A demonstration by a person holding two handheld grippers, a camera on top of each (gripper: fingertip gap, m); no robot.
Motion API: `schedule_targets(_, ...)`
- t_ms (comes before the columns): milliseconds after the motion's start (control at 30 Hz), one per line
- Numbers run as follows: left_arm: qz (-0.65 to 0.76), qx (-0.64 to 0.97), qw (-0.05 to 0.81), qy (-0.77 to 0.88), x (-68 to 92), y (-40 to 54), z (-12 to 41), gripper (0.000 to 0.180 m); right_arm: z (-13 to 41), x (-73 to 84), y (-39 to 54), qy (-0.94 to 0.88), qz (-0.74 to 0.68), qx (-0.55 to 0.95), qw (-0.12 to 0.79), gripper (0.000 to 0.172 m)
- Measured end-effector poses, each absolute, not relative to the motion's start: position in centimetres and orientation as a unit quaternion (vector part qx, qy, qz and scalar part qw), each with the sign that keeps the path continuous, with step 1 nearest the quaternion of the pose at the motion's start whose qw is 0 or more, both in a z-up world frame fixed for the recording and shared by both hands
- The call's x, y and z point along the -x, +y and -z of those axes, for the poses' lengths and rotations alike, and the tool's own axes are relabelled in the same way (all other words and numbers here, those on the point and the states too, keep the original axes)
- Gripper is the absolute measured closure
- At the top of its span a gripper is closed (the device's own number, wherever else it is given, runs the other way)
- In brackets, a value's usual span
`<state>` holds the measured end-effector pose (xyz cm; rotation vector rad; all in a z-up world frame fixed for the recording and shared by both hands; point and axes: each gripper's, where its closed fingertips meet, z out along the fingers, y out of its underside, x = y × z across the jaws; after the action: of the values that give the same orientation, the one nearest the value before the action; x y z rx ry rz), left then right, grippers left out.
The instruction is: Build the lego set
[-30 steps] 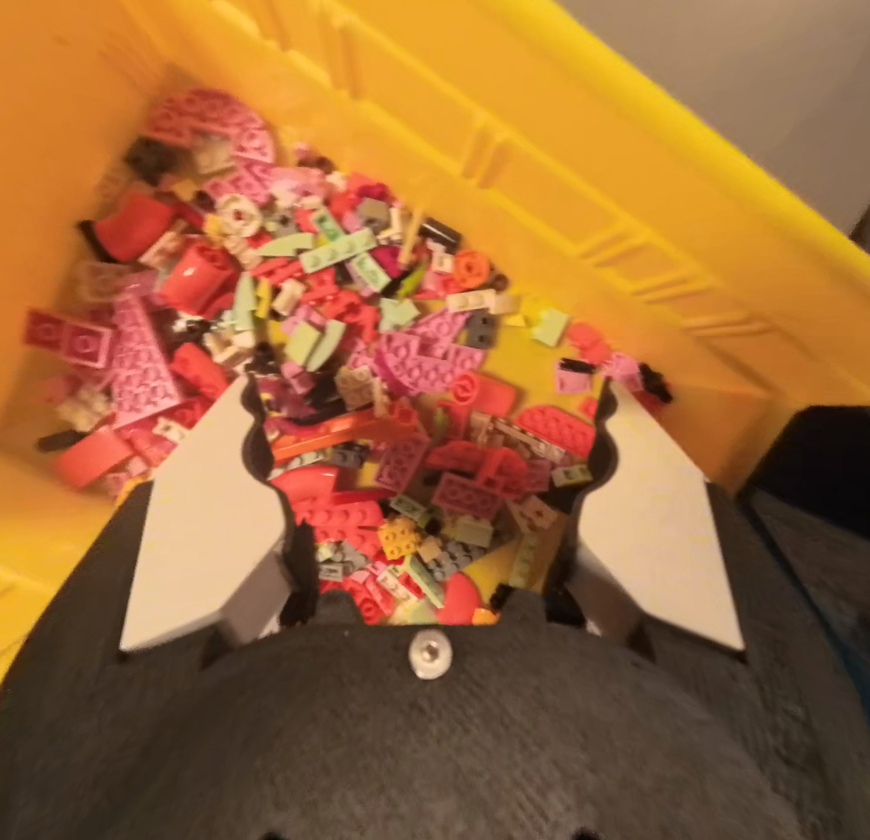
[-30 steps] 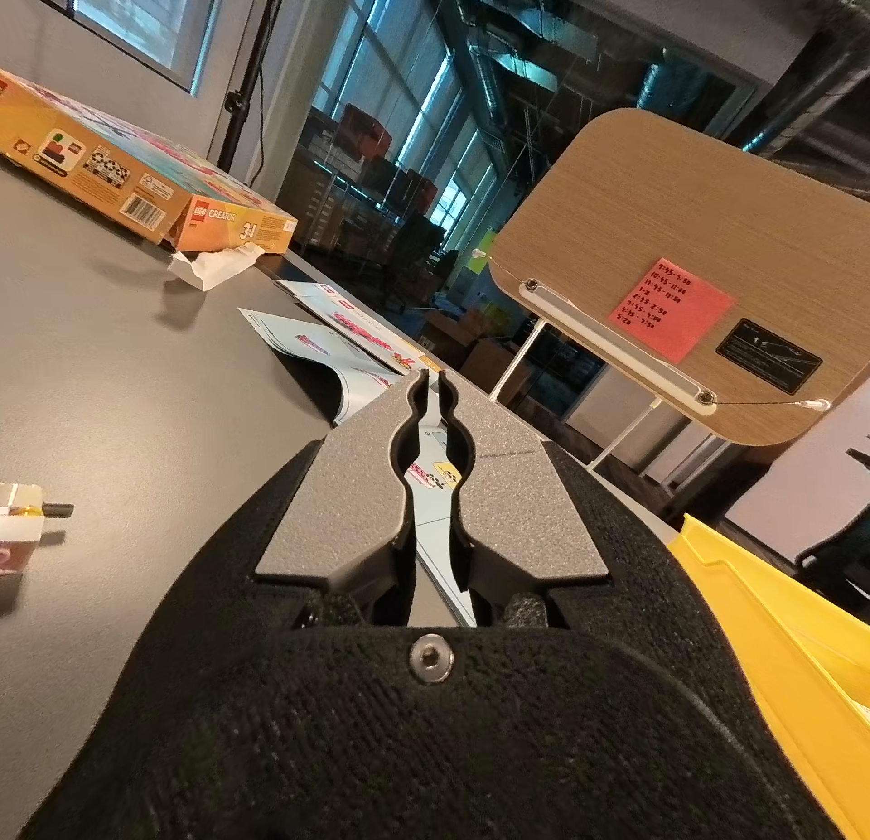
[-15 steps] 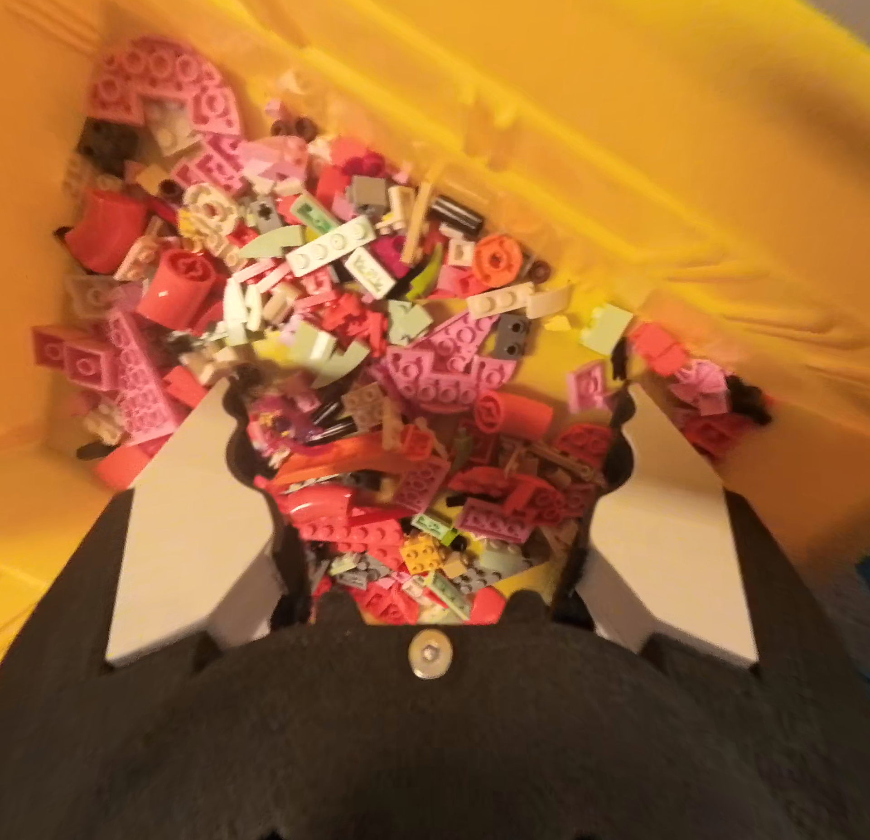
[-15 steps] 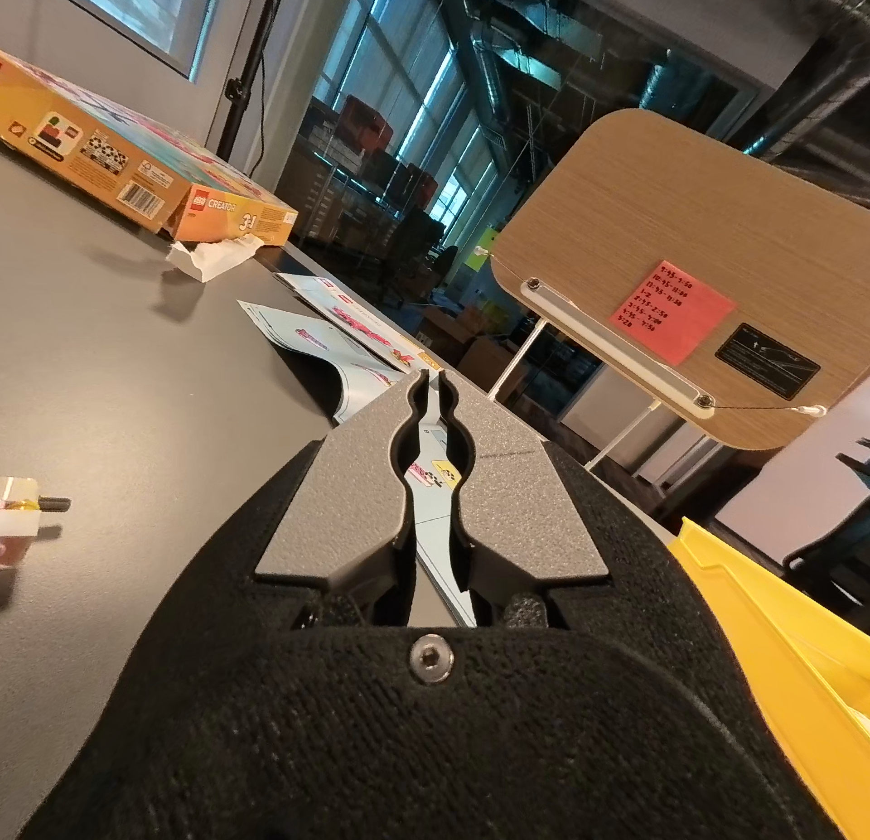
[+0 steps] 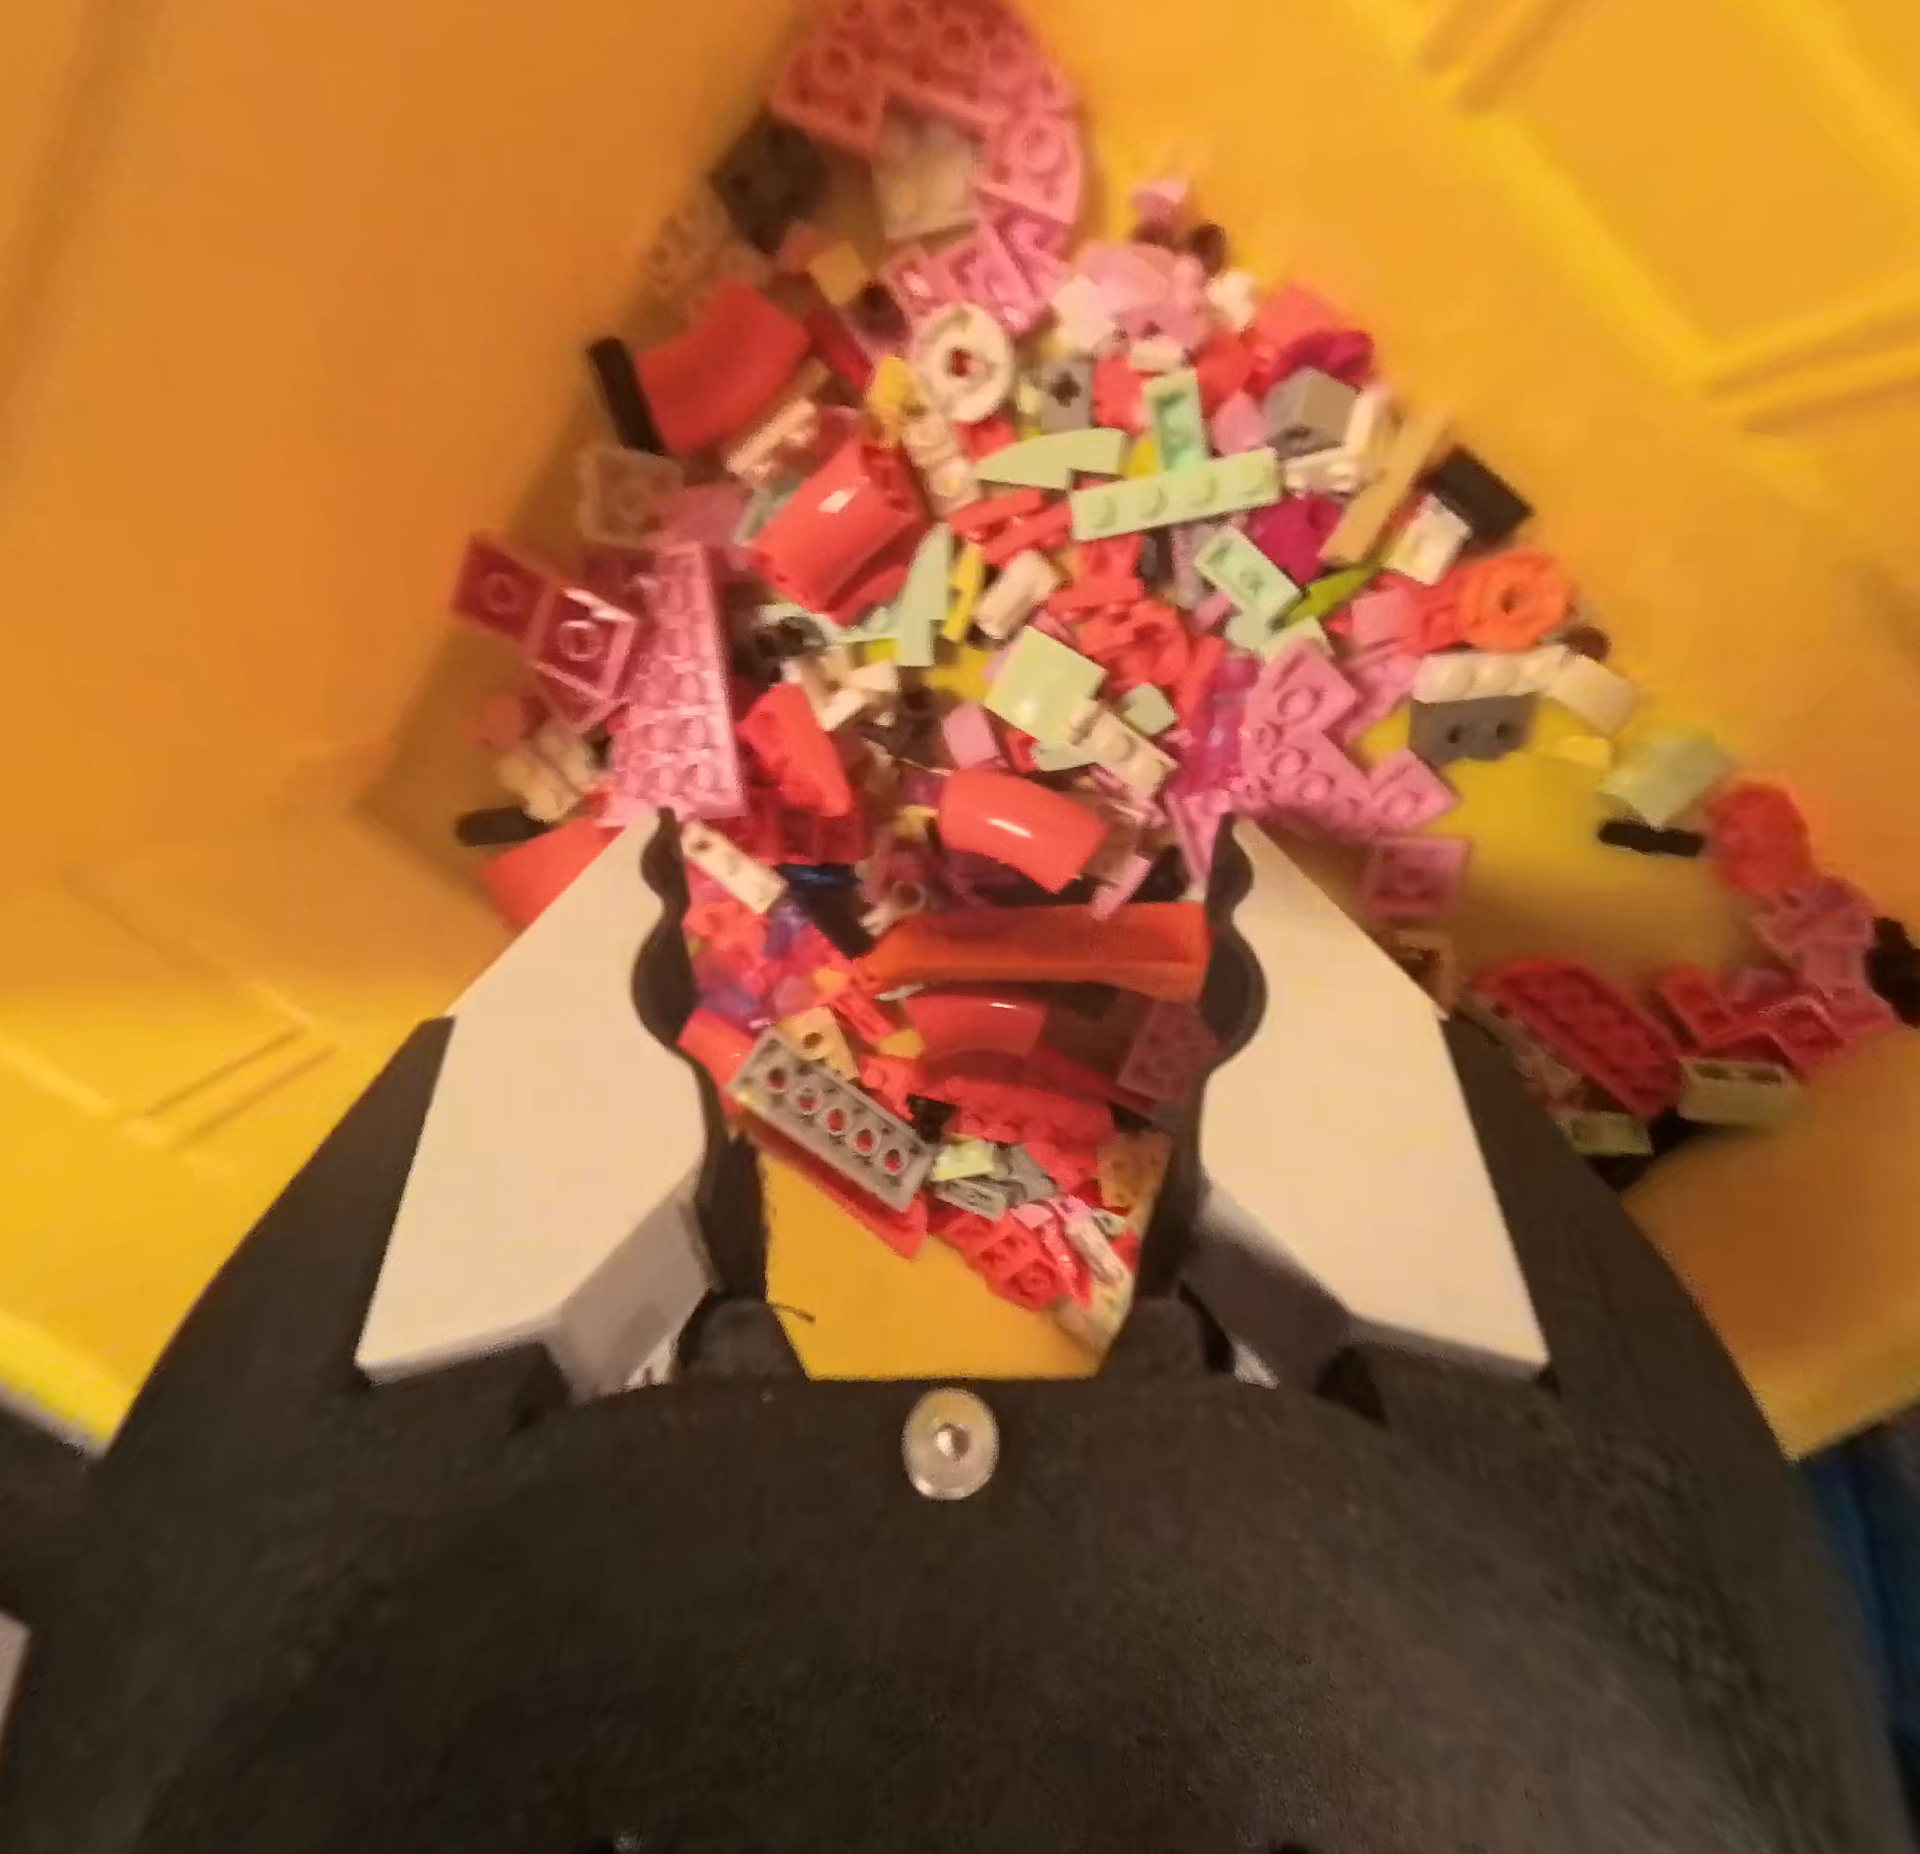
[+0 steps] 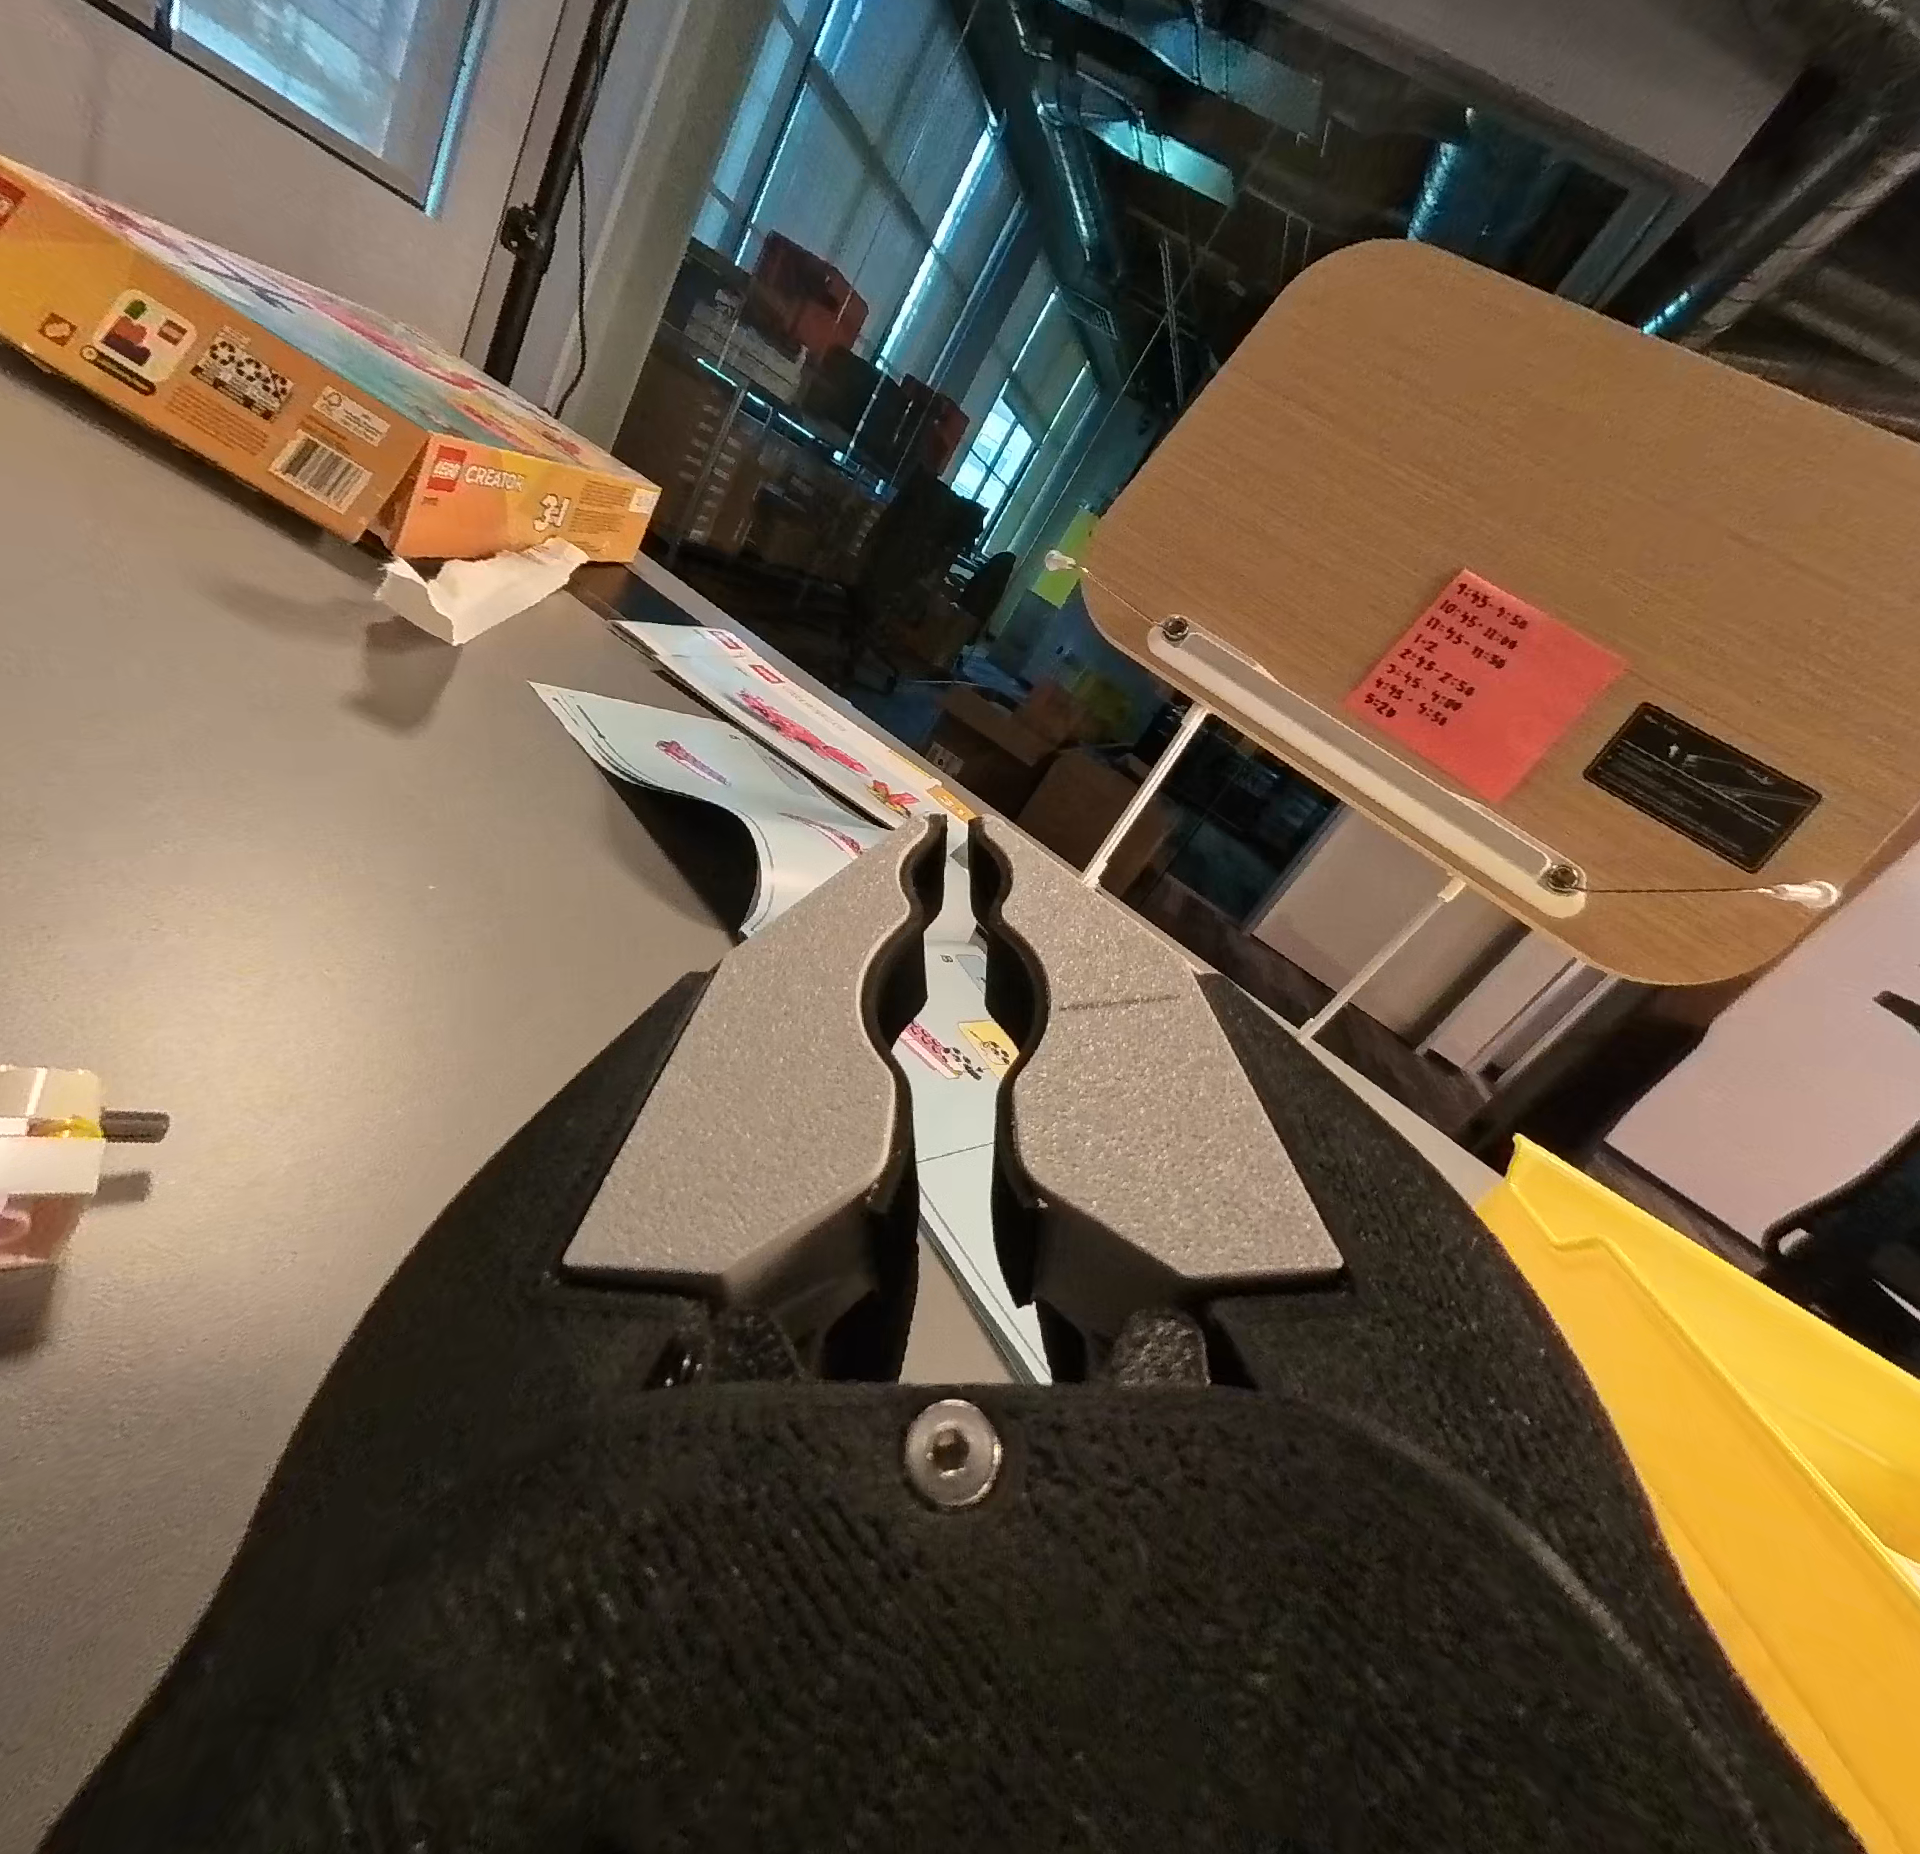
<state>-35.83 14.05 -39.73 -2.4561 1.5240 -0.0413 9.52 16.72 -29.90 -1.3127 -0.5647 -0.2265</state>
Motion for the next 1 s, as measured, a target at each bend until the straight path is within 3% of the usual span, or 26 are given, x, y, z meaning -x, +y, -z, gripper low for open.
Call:
schedule_targets(100, 0.05, 0.836, 0.05, 0.544, 35.5, 11.3, 40.6, 0.082, 29.9, -9.5, 16.7, -0.258, 0.101, 0.6, 0.75, 0.169)
schedule_targets(200, 0.092, 0.819, -0.016, 0.567, 35.5, 7.9, 39.9, 0.06, 29.9, -9.5, 16.7, -0.259, 0.099, 0.6, 0.751, 0.169)
schedule_targets(333, 0.159, 0.792, -0.073, 0.585, 35.6, 4.7, 38.5, 0.072, 29.9, -9.4, 16.6, -0.259, 0.095, 0.599, 0.751, 0.169)
schedule_targets(400, 0.141, 0.806, -0.026, 0.574, 35.7, 7.0, 38.2, 0.077, 29.8, -9.4, 16.6, -0.259, 0.092, 0.599, 0.752, 0.169)
schedule_targets(500, 0.086, 0.845, 0.127, 0.513, 35.4, 14.1, 36.9, 0.103, 29.8, -9.3, 16.6, -0.259, 0.09, 0.598, 0.753, 0.169)
schedule_targets(567, 0.065, 0.854, 0.171, 0.486, 35.4, 16.7, 36.3, 0.105, 29.8, -9.3, 16.6, -0.26, 0.09, 0.599, 0.752, 0.169)
schedule_targets(767, 0.079, 0.831, 0.112, 0.54, 33.6, 16.0, 39.1, 0.064, 29.9, -9.3, 16.6, -0.26, 0.09, 0.6, 0.751, 0.169)
schedule_targets(900, 0.124, 0.807, 0.107, 0.567, 32.0, 14.9, 39.7, 0.066, 29.9, -9.3, 16.6, -0.26, 0.091, 0.601, 0.75, 0.169)
schedule_targets(967, 0.151, 0.802, 0.075, 0.573, 32.0, 13.4, 39.7, 0.076, 29.9, -9.3, 16.6, -0.261, 0.091, 0.601, 0.75, 0.169)
schedule_targets(1000, 0.161, 0.804, 0.054, 0.569, 32.3, 12.6, 39.7, 0.072, 29.9, -9.3, 16.6, -0.261, 0.09, 0.601, 0.75, 0.169)
